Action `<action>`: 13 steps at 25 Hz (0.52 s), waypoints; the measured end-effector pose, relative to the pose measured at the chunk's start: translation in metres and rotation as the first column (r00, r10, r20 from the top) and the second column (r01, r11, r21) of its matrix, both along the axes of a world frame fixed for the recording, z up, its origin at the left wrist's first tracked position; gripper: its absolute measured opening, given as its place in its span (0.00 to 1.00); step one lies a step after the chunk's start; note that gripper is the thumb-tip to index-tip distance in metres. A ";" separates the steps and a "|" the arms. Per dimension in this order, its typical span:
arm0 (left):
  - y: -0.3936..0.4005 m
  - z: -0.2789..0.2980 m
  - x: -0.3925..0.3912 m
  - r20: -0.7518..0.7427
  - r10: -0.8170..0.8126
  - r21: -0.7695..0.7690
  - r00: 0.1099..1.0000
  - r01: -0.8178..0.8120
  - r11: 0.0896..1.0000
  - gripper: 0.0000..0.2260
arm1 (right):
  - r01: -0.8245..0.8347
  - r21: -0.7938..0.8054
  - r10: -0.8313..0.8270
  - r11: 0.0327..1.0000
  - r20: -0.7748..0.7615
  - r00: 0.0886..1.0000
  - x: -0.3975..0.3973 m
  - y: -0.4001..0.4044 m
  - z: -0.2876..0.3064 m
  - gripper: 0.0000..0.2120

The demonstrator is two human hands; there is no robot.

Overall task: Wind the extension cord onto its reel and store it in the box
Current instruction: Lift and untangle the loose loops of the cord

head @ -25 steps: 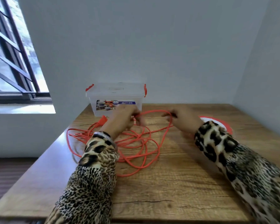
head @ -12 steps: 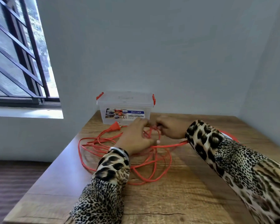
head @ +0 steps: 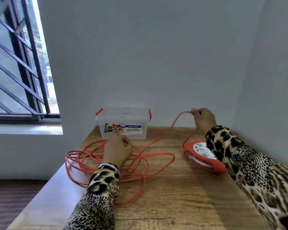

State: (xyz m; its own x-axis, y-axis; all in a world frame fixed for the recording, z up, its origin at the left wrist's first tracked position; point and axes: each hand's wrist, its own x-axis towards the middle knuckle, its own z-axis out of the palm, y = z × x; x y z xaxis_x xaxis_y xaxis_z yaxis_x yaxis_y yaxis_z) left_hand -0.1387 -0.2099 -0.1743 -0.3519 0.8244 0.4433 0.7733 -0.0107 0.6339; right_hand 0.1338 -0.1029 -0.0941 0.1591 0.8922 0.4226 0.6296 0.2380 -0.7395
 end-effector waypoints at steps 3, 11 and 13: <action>-0.006 0.000 -0.004 0.065 0.003 0.065 0.998 -0.007 0.998 0.08 | 0.122 0.098 -0.148 0.988 0.341 0.928 -0.007 -0.012 -0.008 0.10; -0.019 -0.004 -0.018 0.457 -0.295 0.242 0.839 0.202 0.949 0.15 | -0.556 -0.231 0.443 0.798 0.851 0.282 -0.126 -0.060 -0.015 0.19; -0.025 -0.003 -0.018 0.484 -0.330 0.321 0.810 0.187 0.928 0.12 | -0.550 -0.485 0.674 0.680 0.708 0.209 -0.142 -0.064 -0.030 0.18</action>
